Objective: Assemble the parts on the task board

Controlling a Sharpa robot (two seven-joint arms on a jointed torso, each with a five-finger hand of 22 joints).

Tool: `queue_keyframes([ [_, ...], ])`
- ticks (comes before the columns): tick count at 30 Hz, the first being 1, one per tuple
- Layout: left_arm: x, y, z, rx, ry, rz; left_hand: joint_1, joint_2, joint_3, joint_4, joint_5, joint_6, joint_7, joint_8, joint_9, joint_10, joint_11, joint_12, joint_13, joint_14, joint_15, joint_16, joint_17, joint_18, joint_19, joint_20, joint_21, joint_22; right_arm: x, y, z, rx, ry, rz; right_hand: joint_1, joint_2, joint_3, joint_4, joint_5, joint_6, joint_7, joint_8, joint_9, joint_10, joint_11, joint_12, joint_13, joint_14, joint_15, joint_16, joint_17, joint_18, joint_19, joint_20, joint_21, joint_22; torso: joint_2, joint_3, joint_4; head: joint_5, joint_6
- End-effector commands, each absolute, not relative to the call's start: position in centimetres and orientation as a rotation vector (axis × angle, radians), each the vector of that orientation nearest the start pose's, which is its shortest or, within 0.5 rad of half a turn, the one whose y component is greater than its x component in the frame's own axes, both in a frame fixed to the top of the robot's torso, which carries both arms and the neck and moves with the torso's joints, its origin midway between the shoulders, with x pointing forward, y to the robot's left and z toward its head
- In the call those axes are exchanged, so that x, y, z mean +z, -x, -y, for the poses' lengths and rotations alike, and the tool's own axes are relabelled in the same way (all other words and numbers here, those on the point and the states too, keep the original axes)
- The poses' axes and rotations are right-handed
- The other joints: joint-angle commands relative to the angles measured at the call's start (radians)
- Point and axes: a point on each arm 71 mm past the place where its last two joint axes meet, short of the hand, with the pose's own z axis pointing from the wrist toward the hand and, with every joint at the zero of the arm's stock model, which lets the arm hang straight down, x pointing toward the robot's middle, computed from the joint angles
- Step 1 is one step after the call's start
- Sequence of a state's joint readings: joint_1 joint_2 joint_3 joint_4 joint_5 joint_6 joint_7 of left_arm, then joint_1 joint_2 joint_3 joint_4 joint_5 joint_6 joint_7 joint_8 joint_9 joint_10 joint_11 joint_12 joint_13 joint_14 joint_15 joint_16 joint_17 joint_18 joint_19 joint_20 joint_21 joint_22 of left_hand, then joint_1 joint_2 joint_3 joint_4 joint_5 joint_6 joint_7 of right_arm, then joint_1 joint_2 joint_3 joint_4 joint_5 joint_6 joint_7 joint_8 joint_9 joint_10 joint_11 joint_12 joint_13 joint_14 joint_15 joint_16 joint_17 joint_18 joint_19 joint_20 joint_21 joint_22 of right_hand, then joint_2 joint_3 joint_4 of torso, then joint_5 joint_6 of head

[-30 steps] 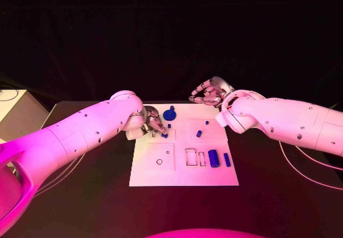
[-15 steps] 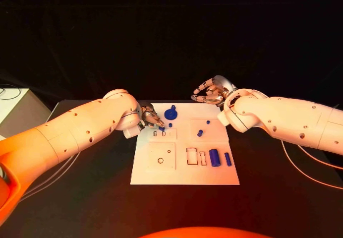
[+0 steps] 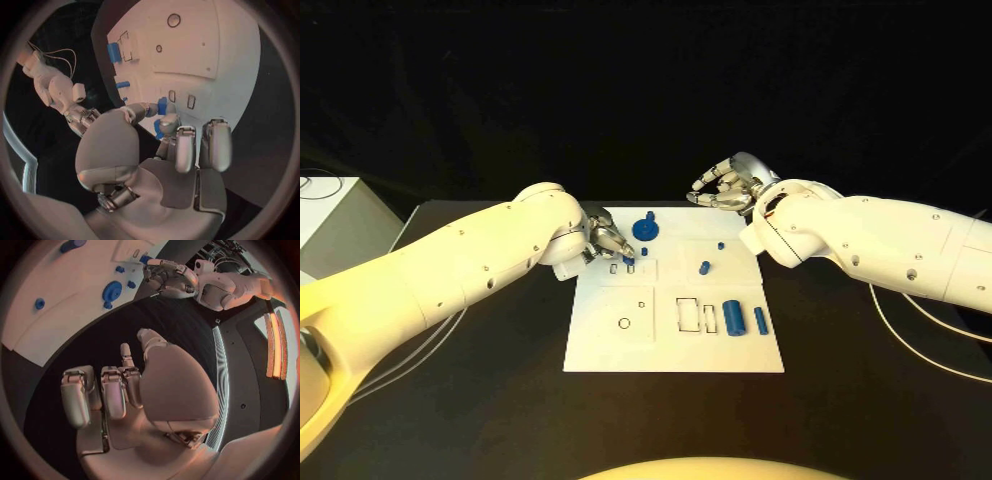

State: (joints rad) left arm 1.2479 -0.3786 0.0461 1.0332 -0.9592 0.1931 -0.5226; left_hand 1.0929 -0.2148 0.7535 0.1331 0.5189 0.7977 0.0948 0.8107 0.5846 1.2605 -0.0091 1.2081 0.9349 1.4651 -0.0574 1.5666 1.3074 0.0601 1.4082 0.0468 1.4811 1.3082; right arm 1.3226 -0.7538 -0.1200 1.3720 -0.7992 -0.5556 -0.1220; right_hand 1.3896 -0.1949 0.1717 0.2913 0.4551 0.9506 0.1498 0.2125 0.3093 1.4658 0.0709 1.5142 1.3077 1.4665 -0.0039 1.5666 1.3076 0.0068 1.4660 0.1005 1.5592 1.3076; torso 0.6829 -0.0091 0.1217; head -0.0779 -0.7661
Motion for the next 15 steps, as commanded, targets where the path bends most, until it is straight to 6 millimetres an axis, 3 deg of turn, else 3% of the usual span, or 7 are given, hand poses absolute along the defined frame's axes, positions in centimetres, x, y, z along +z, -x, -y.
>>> queue_keyframes([
  [1,-20.54,-55.91,-10.43,-0.519,0.292,-2.305,-0.005,0.006,0.14,-0.15,0.002,0.039,-0.03,0.004,0.19,0.009,-0.002,0.007,0.006,0.106,-0.009,0.004,0.263,-0.007,0.01,0.0,0.007,0.024,-16.04,-53.15,22.07,0.757,-0.55,-1.579,-0.009,0.002,0.006,-0.001,0.001,-0.007,0.001,0.004,0.001,0.05,-0.002,-0.003,0.213,0.103,-0.001,0.001,0.257,-0.002,0.097,-0.003,-0.007,0.251,0.0,0.0,0.0003,0.0,-0.003],
  [15,-20.99,-55.63,-9.97,-0.488,0.249,-2.289,-0.005,0.006,0.141,-0.151,0.003,0.041,-0.032,0.004,0.192,0.012,-0.003,0.008,0.007,0.106,-0.01,0.004,0.263,-0.007,0.012,0.0,0.008,0.027,-16.03,-53.11,22.08,0.757,-0.548,-1.579,-0.009,0.002,0.006,-0.001,0.001,-0.007,0.001,0.004,0.001,0.05,-0.002,-0.003,0.213,0.103,-0.001,0.001,0.257,-0.002,0.097,-0.003,-0.007,0.251,-0.001,0.0007,0.0009,0.001,-0.009],
])
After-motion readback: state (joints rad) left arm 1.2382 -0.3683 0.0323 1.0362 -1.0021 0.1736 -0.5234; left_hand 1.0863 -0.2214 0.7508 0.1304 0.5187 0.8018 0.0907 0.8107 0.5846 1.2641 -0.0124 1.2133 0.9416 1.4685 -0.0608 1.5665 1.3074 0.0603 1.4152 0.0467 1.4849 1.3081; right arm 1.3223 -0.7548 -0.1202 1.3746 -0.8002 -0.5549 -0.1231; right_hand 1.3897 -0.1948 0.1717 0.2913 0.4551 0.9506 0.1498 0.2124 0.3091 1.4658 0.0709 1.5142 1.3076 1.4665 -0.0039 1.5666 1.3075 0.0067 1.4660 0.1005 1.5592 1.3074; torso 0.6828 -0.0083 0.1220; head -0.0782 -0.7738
